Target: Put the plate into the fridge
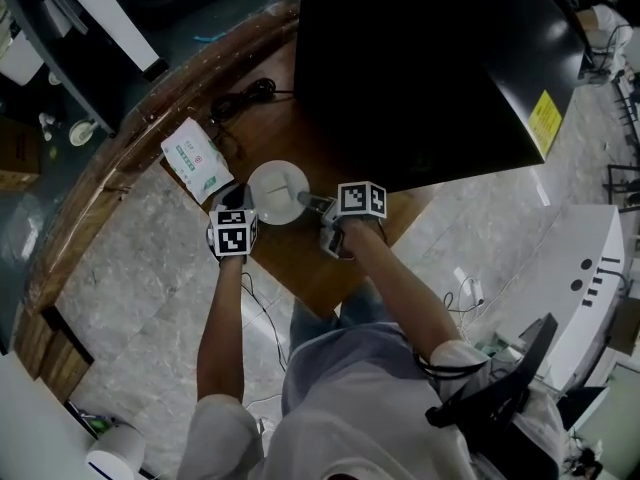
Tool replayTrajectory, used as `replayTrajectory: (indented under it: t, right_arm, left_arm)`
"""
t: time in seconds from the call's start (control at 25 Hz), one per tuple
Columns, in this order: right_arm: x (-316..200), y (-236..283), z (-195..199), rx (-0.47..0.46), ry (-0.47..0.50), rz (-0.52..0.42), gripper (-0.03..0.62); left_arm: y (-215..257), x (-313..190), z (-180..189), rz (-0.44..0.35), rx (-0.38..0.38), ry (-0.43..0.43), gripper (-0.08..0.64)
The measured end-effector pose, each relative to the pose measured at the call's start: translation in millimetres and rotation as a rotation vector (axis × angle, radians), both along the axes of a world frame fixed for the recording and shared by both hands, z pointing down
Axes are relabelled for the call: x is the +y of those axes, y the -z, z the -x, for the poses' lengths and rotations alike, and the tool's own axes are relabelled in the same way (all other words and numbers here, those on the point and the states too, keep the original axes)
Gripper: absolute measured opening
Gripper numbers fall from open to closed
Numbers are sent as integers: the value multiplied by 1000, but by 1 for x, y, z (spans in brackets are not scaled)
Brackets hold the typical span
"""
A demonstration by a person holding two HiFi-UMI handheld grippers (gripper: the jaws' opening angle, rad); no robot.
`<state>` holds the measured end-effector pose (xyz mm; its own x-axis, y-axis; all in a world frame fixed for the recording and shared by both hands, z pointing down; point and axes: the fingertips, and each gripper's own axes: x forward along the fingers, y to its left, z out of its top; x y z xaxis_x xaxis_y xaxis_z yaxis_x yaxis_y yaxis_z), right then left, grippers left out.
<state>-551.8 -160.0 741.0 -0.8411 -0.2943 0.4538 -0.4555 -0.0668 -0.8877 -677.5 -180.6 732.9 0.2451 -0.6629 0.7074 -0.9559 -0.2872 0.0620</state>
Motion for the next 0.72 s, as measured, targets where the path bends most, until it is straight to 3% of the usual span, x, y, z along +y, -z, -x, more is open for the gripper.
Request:
replayTrajectory:
  t: [0.12,0.24,0.72]
  right_arm:
    - [-3,3,12,-106,-32,6,52]
    - [-9,-1,8,-81,-73,-10,34]
    - [5,3,-16,-70,-77,-28,31]
  left_arm:
    - [-10,-2,-4,-4,-34,-21,18]
    - [-11,-4,-7,-4,-21,-21,18]
    - [-10,18,-27,-38,-53,-72,20]
